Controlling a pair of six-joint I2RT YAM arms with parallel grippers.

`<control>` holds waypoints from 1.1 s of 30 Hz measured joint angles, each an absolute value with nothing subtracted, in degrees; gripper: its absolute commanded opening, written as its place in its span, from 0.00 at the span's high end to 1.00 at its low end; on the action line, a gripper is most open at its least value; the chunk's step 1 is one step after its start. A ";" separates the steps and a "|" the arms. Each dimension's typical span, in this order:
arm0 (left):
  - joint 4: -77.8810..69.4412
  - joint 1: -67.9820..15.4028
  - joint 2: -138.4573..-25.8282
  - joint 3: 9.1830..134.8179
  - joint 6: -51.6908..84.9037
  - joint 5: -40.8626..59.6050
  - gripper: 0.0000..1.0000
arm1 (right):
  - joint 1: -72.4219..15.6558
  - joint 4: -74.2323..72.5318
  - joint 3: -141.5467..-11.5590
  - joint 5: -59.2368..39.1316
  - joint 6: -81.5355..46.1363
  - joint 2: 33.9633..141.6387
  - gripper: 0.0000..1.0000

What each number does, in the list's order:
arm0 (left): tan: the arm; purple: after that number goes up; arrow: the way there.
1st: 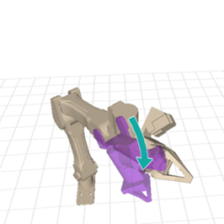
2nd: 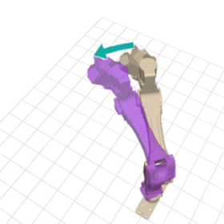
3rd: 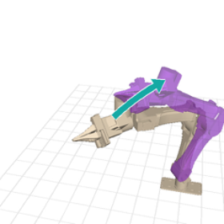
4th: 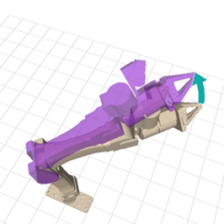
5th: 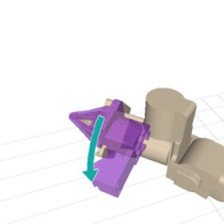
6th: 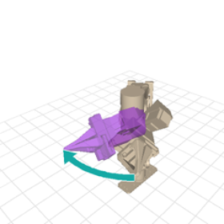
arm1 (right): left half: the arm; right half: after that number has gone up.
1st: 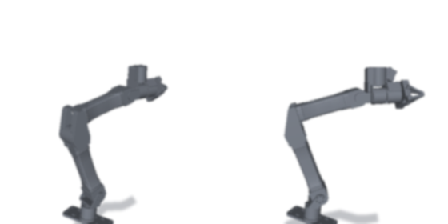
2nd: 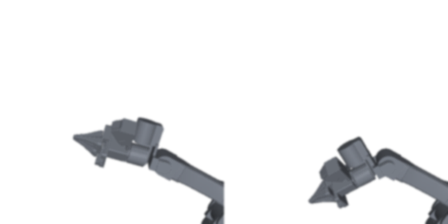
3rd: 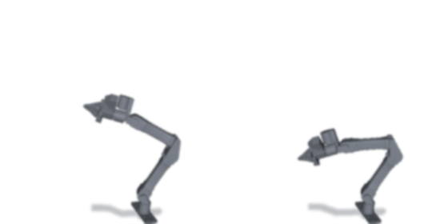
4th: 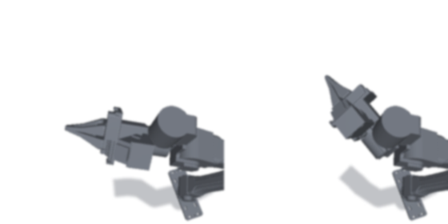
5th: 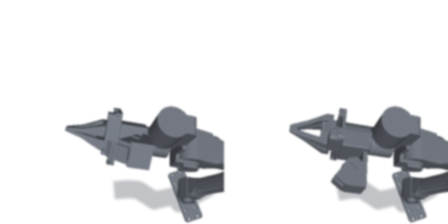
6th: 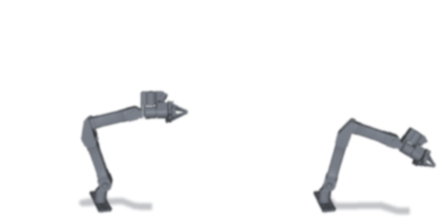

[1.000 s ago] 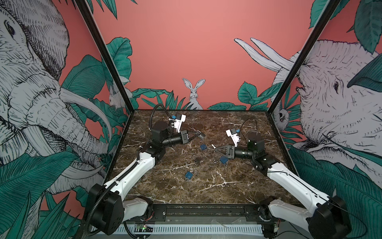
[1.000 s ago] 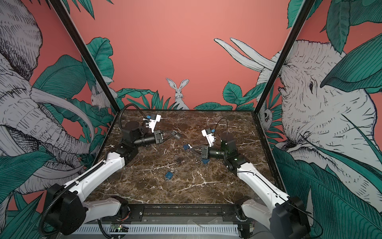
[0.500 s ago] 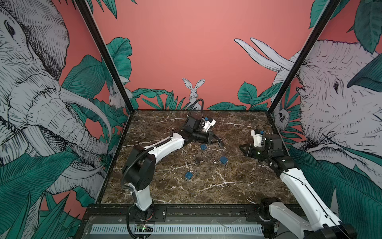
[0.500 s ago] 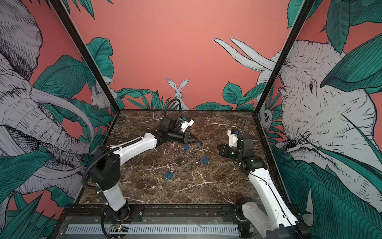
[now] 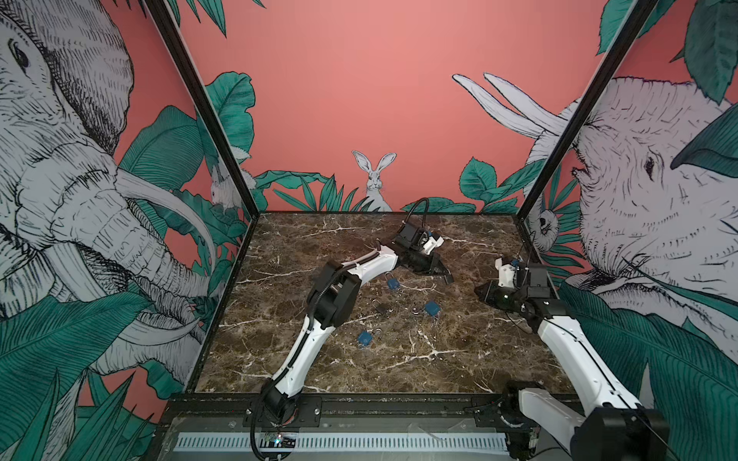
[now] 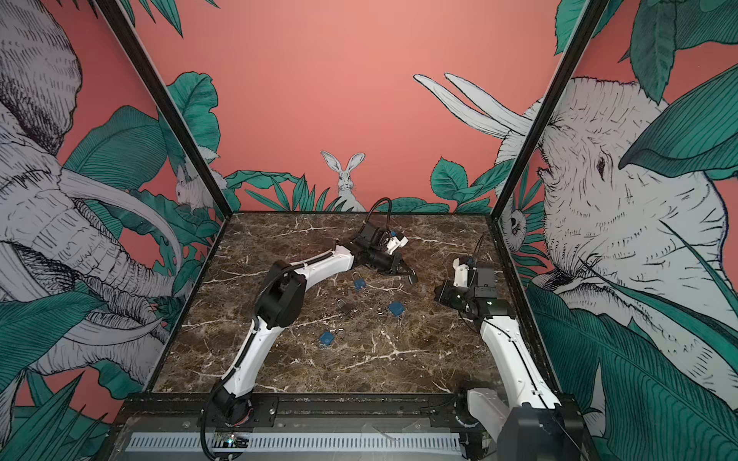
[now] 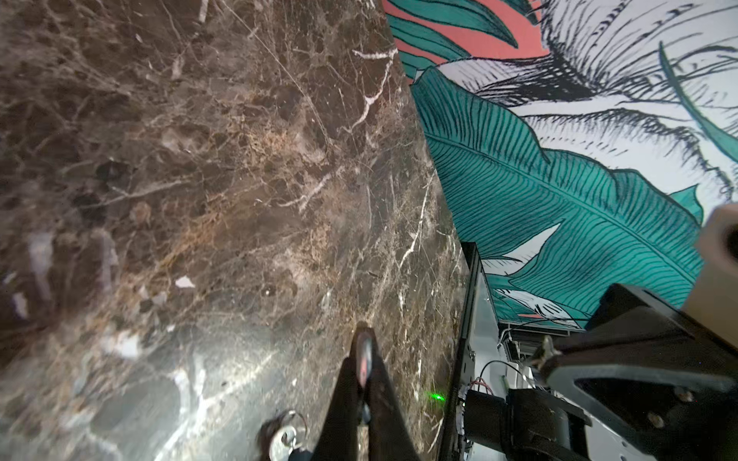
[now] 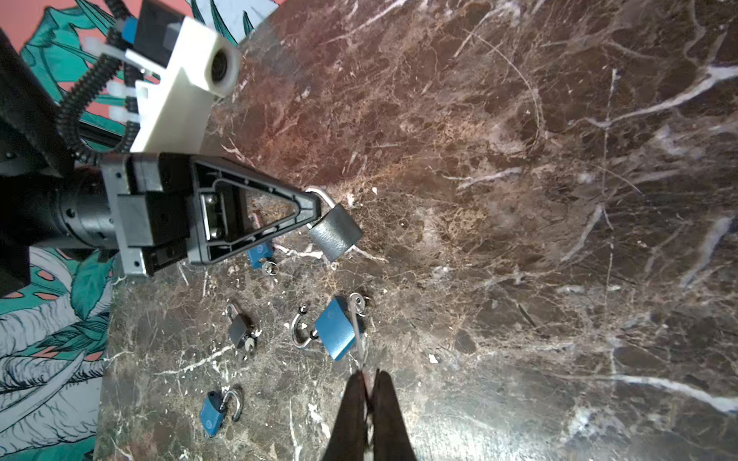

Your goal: Lock with the key

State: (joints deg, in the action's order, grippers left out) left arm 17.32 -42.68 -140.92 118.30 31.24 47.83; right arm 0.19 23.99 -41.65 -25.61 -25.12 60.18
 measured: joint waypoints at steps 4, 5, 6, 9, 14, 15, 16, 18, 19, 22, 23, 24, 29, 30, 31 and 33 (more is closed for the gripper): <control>21.17 -42.72 -147.52 127.00 31.40 48.69 1.00 | 0.25 22.59 -41.65 -25.26 -23.92 62.63 1.00; 21.89 -42.72 -148.92 128.81 31.48 48.95 1.00 | 0.27 22.13 -41.67 -25.12 -23.73 63.26 1.00; 22.52 -42.72 -150.12 130.37 31.68 49.15 1.00 | 0.27 21.71 -41.74 -24.99 -23.57 63.83 1.00; 24.10 -42.72 -152.68 133.32 32.01 49.60 1.00 | 0.27 20.64 -42.04 -24.82 -23.31 65.54 1.00; 25.61 -42.68 -155.35 135.85 32.56 50.15 1.00 | 0.27 19.42 -42.06 -24.84 -23.05 67.24 1.00; 25.89 -42.70 -155.57 135.98 32.64 50.19 1.00 | 0.27 19.14 -42.06 -24.84 -23.05 67.42 1.00; 26.06 -42.72 -155.72 136.00 32.80 50.26 1.00 | 0.27 18.94 -42.06 -24.84 -23.05 67.53 1.00; 26.65 -42.72 -155.87 136.00 32.99 50.35 0.98 | 0.27 18.48 -42.06 -24.84 -23.05 67.77 1.00; 26.74 -42.72 -155.89 136.00 33.06 50.35 0.92 | 0.27 18.28 -42.06 -24.86 -23.05 67.88 1.00; 26.72 -42.72 -155.92 136.05 33.45 50.41 0.81 | 0.27 17.63 -42.06 -24.86 -23.05 68.36 1.00; 26.68 -42.72 -155.92 136.05 33.63 50.46 0.76 | 0.27 17.39 -42.06 -24.88 -23.03 68.60 1.00; 26.65 -42.72 -155.92 136.07 33.74 50.48 0.74 | 0.27 17.23 -42.06 -24.86 -23.03 68.86 1.00; 26.65 -42.59 -155.92 136.16 34.39 49.71 0.67 | 0.27 16.97 -42.06 -24.84 -22.83 70.43 1.00; 26.68 -42.52 -155.92 136.16 34.44 49.23 0.66 | 0.27 16.97 -42.06 -24.82 -22.72 70.72 1.00; 26.68 -42.26 -155.89 136.16 34.48 48.66 0.65 | 0.27 16.99 -42.13 -24.80 -22.65 71.00 1.00; 26.68 -41.98 -155.89 136.14 34.52 47.40 0.65 | 0.27 17.10 -42.72 -24.62 -22.41 71.94 1.00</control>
